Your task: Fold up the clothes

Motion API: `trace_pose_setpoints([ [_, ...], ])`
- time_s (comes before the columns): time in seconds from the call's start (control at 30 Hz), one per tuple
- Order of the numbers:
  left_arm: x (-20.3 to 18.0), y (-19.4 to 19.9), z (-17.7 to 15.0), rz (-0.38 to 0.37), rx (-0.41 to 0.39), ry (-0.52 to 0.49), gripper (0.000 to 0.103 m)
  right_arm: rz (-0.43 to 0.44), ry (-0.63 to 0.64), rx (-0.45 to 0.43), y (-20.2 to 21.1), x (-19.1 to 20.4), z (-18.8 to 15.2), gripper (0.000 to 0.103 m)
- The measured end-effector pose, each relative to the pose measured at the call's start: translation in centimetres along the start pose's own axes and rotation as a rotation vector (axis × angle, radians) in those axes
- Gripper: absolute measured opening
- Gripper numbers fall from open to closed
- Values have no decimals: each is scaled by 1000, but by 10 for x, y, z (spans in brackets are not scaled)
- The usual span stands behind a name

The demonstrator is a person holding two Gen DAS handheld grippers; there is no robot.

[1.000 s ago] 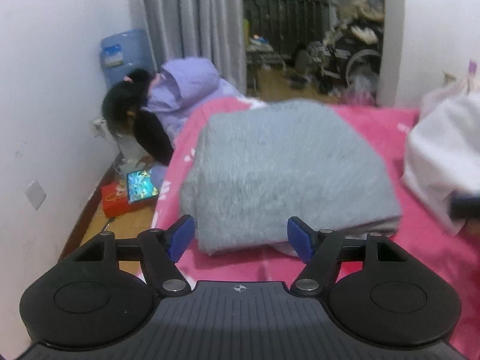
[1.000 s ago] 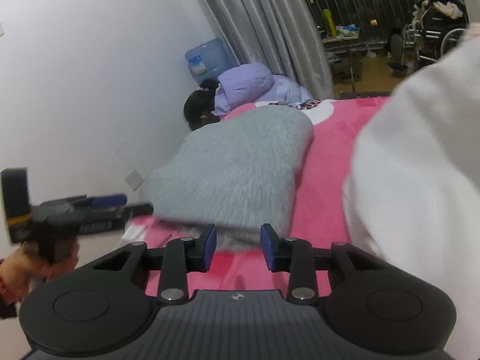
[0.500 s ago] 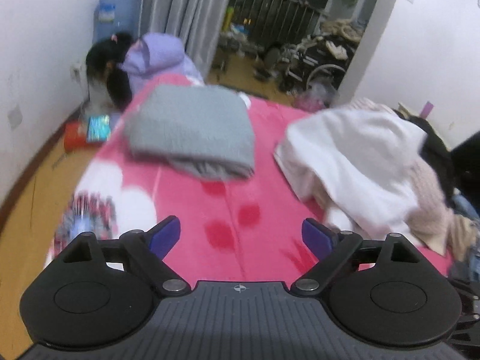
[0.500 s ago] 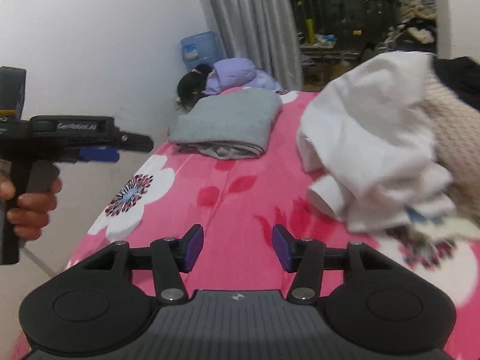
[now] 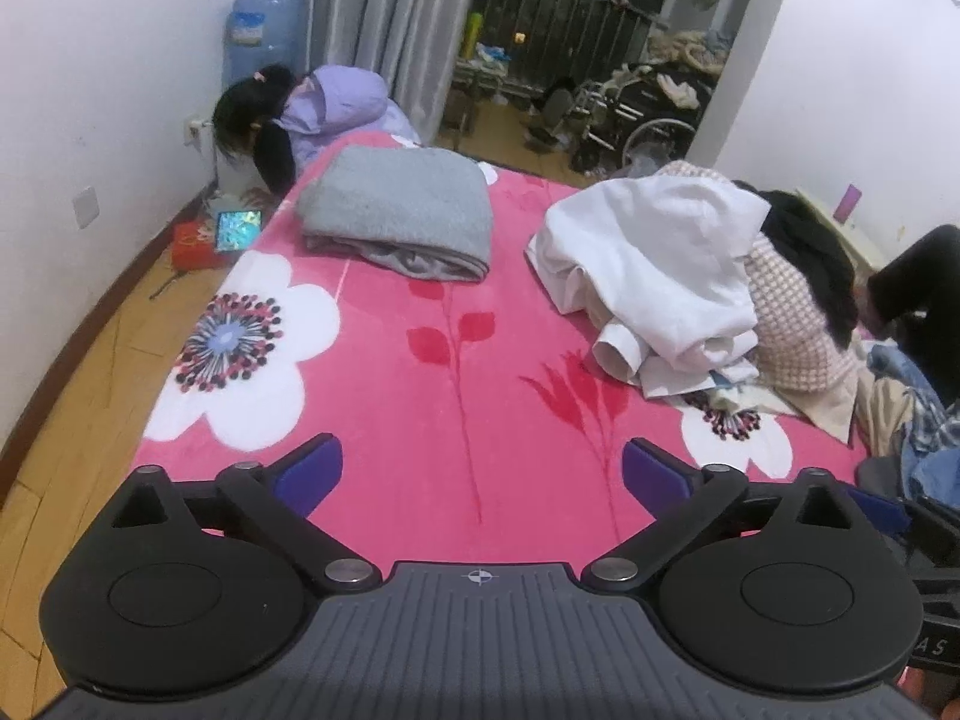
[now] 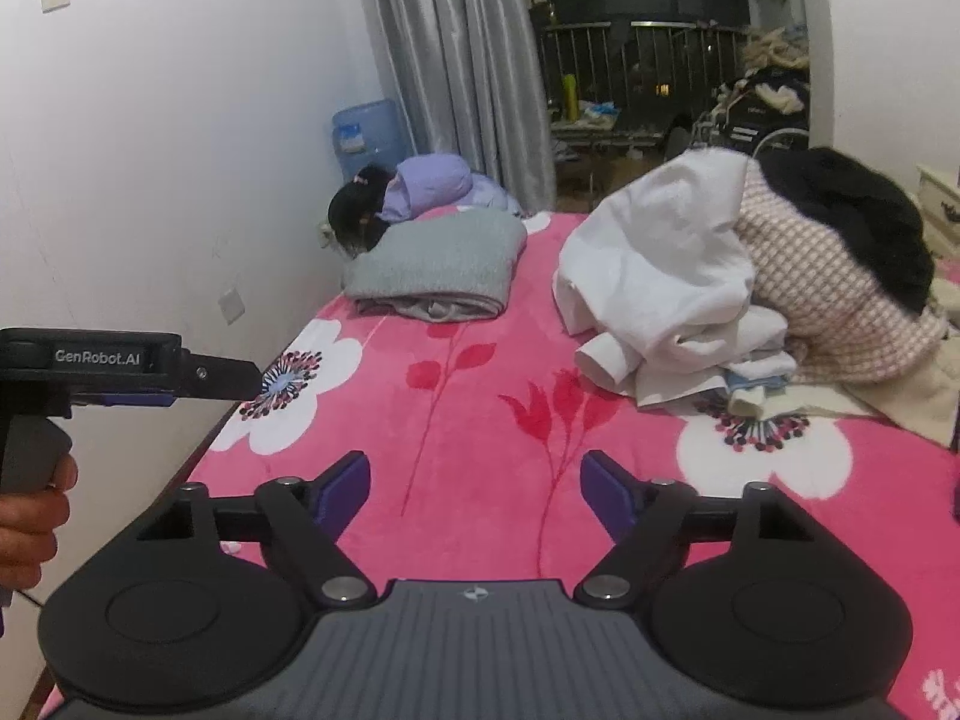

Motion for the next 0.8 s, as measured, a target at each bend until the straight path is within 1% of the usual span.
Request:
trace_pose_setpoints([
  [0.03, -2, 3, -2, 10, 1, -1, 103, -9, 8, -10, 4, 2, -1, 88],
  [0.1, -3, 5, -6, 47, 2, 6, 103, -27, 21, -33, 12, 5, -2, 100],
  [0.2, -5, 9, -12, 94, -11, 17, 103, -34, 18, -52, 20, 6, -2, 103],
  [0.33, -8, 14, -16, 178, -56, 10, 103, -49, 40, -48, 20, 8, -4, 103],
  [0.4, -10, 14, -18, 205, -71, 1, 103, -59, 45, -44, 17, 9, -4, 103],
  [0.5, -12, 15, -19, 216, -82, 5, 103, -60, 39, -42, 13, 9, -4, 103],
  [0.6, -15, 17, -19, 212, -112, -8, 103, -69, 42, -41, 9, 10, -3, 103],
  [0.7, -17, 15, -19, 251, -122, -6, 103, -85, 55, -46, 7, 11, -3, 103],
  [0.8, -19, 12, -19, 293, -130, 2, 103, -81, 62, -56, 6, 13, -1, 103],
])
Point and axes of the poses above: each gripper's, at about its wrist camera, not at the fingertips, and y roughly against the way its jaws point, x to its left, z to its top, the point moved 4 cm from there along -y, roughly the way its jaws point, and after that the axes turned 11 degrees about x, right-handed, at the moved point
